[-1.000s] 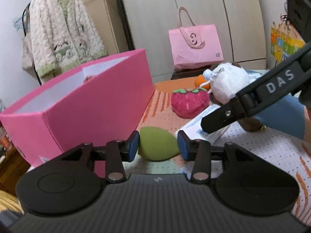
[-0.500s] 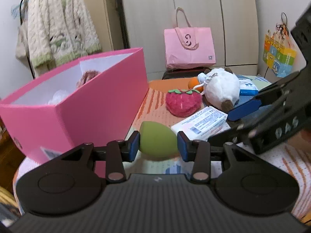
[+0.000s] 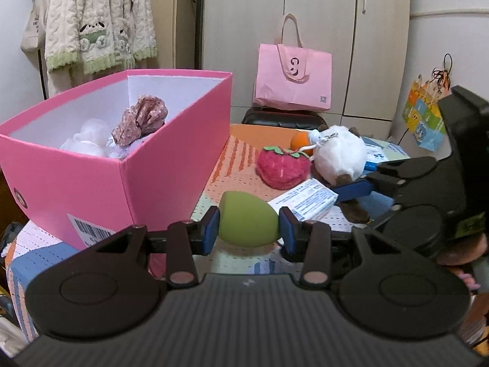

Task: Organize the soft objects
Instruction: 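Carry the sponge and soap pack together over the pink box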

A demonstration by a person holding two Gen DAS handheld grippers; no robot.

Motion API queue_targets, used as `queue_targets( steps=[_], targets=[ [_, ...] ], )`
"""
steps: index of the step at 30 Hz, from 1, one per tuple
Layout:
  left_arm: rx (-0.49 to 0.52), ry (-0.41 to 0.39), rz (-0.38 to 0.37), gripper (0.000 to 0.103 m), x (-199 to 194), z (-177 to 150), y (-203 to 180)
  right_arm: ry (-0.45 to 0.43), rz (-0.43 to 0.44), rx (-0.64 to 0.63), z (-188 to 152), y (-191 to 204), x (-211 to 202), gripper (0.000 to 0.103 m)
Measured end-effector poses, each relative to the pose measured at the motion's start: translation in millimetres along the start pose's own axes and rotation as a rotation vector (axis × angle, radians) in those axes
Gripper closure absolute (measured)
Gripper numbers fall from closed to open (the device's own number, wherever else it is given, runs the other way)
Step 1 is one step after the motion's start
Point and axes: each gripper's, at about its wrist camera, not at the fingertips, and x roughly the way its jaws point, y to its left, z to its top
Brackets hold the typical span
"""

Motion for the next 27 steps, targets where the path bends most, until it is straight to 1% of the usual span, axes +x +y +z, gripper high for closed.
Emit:
queue_targets(
  steps=[3, 6, 8, 9, 10, 12, 14, 16, 18, 22, 24, 27],
  targets=[
    [-0.006, 0.005, -0.005, 0.062, -0.4, -1.2, 1.7, -0.004, -0.007, 0.042, 0.7, -1.4, 2.9, 0.006],
    [-0.016, 0.019, -0.017, 0.062, 0.6, -0.9, 4.8, -0.012, -0.024, 0.079, 0.2, -3.2, 6.1, 0.007],
    [-0.019, 0.034, -0.030, 0.062, 1.5, 0.6, 5.2, -0.024, -0.035, 0.097, 0.5, 0.2, 4.2, 0.016],
    [-0.022, 0.049, -0.045, 0.062, 2.5, 1.6, 6.5, -0.024, -0.047, 0.102, 0.6, 3.3, 3.4, 0.019],
    [-0.028, 0.062, -0.054, 0.062, 3.3, 2.4, 8.2, -0.015, -0.068, 0.117, 1.6, 6.4, 3.2, 0.020],
    [-0.021, 0.078, -0.063, 0.062, 3.4, 3.5, 10.2, -0.004, -0.096, 0.153, 0.1, 10.5, -0.9, 0.020],
    [-0.017, 0.085, -0.072, 0.062, 1.5, 3.7, 13.1, -0.008, -0.098, 0.184, -3.6, 12.4, -6.8, 0.020],
    [-0.029, 0.087, -0.094, 0.062, -0.4, 1.7, 16.1, -0.011, -0.099, 0.205, -9.2, 15.3, -12.4, 0.020],
    [-0.036, 0.101, -0.114, 0.062, -1.7, -1.6, 17.2, -0.012, -0.126, 0.219, -14.5, 19.9, -18.7, 0.020],
    [-0.038, 0.116, -0.150, 0.062, -8.1, -7.0, 19.9, -0.014, -0.147, 0.262, -21.6, 25.4, -29.3, 0.020],
    [-0.040, 0.126, -0.165, 0.062, -10.7, -8.2, 21.3, -0.014, -0.171, 0.277, -26.2, 30.9, -35.1, 0.020],
    [-0.025, 0.151, -0.209, 0.062, -14.5, -8.0, 24.1, -0.012, -0.204, 0.302, -32.3, 37.6, -43.1, 0.020]
  ],
)
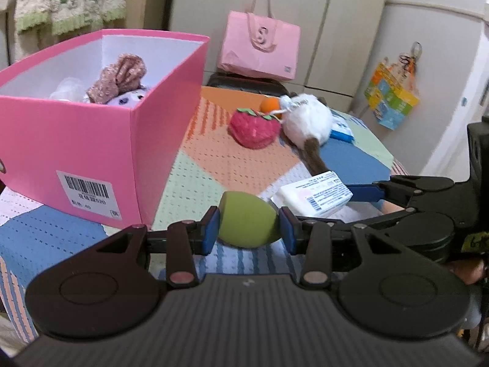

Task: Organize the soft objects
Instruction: 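Carry the sponge and soap pack together over the pink box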

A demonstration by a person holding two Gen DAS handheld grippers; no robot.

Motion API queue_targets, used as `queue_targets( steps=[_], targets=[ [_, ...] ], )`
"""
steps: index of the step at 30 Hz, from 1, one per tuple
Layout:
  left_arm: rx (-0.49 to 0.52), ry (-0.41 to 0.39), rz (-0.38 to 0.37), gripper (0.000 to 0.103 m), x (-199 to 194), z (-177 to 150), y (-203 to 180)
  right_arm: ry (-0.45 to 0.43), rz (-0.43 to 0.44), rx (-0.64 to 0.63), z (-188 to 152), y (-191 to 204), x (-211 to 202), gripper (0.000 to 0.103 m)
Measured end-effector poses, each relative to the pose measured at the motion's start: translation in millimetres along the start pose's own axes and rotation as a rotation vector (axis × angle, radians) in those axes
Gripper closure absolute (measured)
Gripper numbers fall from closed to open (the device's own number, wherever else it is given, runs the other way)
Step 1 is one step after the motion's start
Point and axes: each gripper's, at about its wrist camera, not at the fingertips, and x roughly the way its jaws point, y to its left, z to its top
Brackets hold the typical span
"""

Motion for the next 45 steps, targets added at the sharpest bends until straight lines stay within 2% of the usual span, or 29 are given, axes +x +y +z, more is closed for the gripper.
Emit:
queue_targets(
  steps=[2, 6, 18, 21, 27, 32, 41, 45],
  targets=[
    [0.020, 0.011, -0.041, 0.062, -4.2, -0.1, 2.6, 0.013, -0.008, 0.027, -3.3, 0.8, -4.1, 0.020],
    [0.040, 0.022, -0.064, 0.062, -10.9, 0.3, 7.0, 0.003, -0.025, 0.053, -8.3, 7.5, -14.6, 0.020],
    [0.064, 0.040, -0.078, 0.062, -41.9, 5.7, 26.1, 0.020, -0.002, 0.117, -15.2, 32.3, -40.3, 0.020],
    [0.073, 0.041, -0.072, 0.062, -51.6, 3.2, 32.4, 0.027, 0.023, 0.107, -15.9, 43.3, -47.0, 0.020],
    [0.066, 0.103, -0.066, 0.062, -68.9, -4.8, 56.5, 0.035, 0.092, 0.096, -15.1, 67.9, -63.0, 0.020],
    [0.066, 0.124, -0.029, 0.062, -83.9, -4.4, 73.3, 0.050, 0.106, 0.060, -11.8, 89.6, -75.2, 0.020],
    [0.083, 0.137, -0.064, 0.062, -115.1, 16.8, 102.3, 0.035, 0.122, -0.029, 10.7, 117.9, -89.6, 0.020],
    [0.092, 0.157, -0.104, 0.062, -123.7, 25.7, 111.8, 0.011, 0.140, -0.057, 24.9, 127.3, -96.2, 0.020]
  ],
)
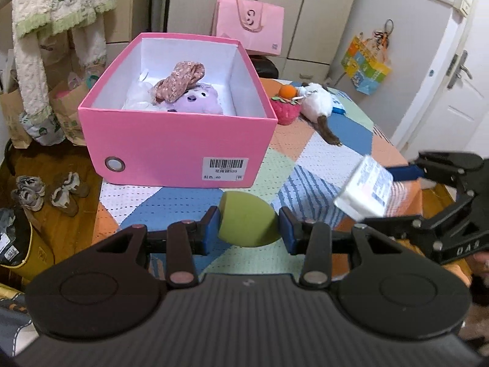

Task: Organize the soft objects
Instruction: 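Carry the sponge and soap pack together over the pink box, then open both grippers to drop the sponge and soap pack into the box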

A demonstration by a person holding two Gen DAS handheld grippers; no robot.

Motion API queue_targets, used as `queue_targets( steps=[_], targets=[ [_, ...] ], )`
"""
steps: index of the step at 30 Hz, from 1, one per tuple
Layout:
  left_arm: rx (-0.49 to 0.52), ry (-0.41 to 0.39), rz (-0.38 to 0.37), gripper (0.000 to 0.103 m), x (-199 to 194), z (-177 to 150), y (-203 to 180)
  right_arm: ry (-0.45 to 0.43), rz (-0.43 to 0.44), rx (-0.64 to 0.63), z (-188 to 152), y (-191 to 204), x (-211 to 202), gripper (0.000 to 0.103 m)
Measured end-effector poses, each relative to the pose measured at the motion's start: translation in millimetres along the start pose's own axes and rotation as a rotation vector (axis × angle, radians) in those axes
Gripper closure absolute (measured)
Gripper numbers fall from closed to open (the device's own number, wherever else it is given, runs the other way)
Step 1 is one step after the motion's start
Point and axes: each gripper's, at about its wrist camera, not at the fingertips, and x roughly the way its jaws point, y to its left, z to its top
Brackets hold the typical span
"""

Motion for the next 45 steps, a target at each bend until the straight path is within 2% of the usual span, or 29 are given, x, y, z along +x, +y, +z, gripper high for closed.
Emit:
queue_targets(
  steps=[5, 11, 15, 20, 23, 27, 31, 34, 38, 42, 45],
  targets=[
    [0.028, 0.013, -0.015, 0.062, -9.5, 8.9, 7.2, -0.029, 0.015, -0.035, 15.5, 11.9, -4.0, 0.020],
    [0.070, -0.042, -0.013, 0.062, -25.7, 31.3, 13.7, -0.076, 0.020, -0.081, 40.3, 22.6, -2.3, 0.020],
    [0.086, -0.082, -0.031, 0.062, -29.1, 54.4, 20.8, -0.115, 0.004, -0.130, 68.7, 24.4, 5.0, 0.020],
    [0.067, -0.134, -0.035, 0.062, -16.8, 81.4, 38.8, -0.146, -0.045, -0.181, 100.4, 14.4, 31.1, 0.020],
    [0.037, -0.132, -0.032, 0.062, 3.5, 99.8, 54.7, -0.145, -0.065, -0.198, 117.1, 5.7, 54.1, 0.020],
    [0.018, -0.079, -0.014, 0.062, 41.9, 119.4, 71.1, -0.093, -0.083, -0.257, 139.8, -3.7, 92.2, 0.020],
    [-0.012, -0.001, 0.024, 0.062, 81.9, 130.5, 90.9, 0.022, -0.073, -0.286, 157.1, -13.9, 129.9, 0.020],
    [-0.038, 0.038, 0.047, 0.061, 99.3, 132.5, 104.6, 0.102, -0.065, -0.328, 161.7, -15.0, 151.4, 0.020],
    [-0.017, 0.063, 0.071, 0.061, 109.4, 133.8, 104.4, 0.190, -0.045, -0.392, 163.6, -7.6, 173.4, 0.019],
    [-0.003, 0.091, 0.076, 0.057, 114.2, 134.0, 100.6, 0.199, -0.038, -0.409, 168.0, -4.7, 178.6, 0.019],
    [0.006, 0.083, 0.077, 0.048, 109.9, 134.3, 98.1, 0.192, -0.038, -0.408, 168.3, -2.3, 177.2, 0.018]
  ],
)
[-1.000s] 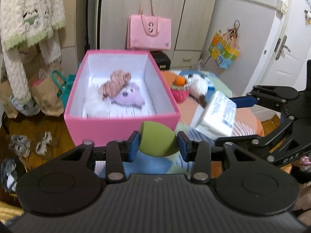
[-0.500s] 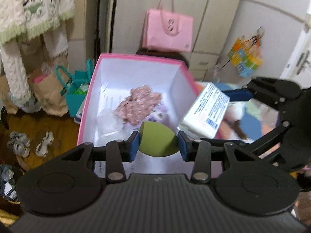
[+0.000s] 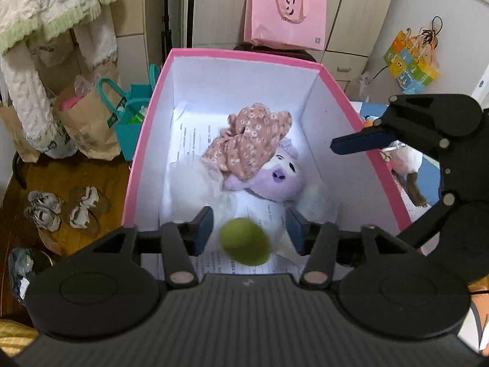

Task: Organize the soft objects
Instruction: 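Open both grippers to drop the sponge and soap pack into the box, then move both tools toward the white plush cat on the table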

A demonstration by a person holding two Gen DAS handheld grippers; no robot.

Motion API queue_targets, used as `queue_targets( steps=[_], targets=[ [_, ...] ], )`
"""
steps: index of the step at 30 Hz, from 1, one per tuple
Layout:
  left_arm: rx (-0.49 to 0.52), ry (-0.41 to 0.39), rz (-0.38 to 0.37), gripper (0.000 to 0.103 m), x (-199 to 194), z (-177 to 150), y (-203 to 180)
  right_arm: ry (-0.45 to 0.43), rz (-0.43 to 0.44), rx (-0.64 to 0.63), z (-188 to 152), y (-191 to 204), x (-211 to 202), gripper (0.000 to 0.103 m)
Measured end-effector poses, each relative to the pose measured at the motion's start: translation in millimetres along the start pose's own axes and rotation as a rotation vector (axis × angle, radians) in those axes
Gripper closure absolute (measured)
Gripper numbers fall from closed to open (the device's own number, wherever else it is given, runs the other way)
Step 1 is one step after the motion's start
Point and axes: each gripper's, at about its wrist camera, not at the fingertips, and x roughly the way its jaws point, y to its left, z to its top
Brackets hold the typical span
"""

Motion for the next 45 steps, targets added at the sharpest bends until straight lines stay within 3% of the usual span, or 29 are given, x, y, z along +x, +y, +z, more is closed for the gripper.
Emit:
queue_targets(
  steps=[15, 32, 40, 45],
  targets=[
    [0.099, -0.109, 0.021, 0.018, -71.0, -10.6, -23.5, -0.068, -0.039, 0.014, -13.6, 21.9, -53.2, 0.018],
    [0.197, -0.141, 0.019, 0.009, -140.4, -43.3, -80.7, -0.136, -0.126, 0.012, -54.1, 58.3, -126.9, 0.016],
    [0.232, -0.101, -0.009, 0.004, -151.4, -60.2, -106.6, -0.150, -0.198, 0.023, -105.8, 67.5, -171.1, 0.012],
    [0.255, 0.025, 0.000, 0.004, -138.5, -66.0, -125.9, -0.160, -0.187, 0.121, -143.7, 59.9, -192.7, 0.012]
  ],
)
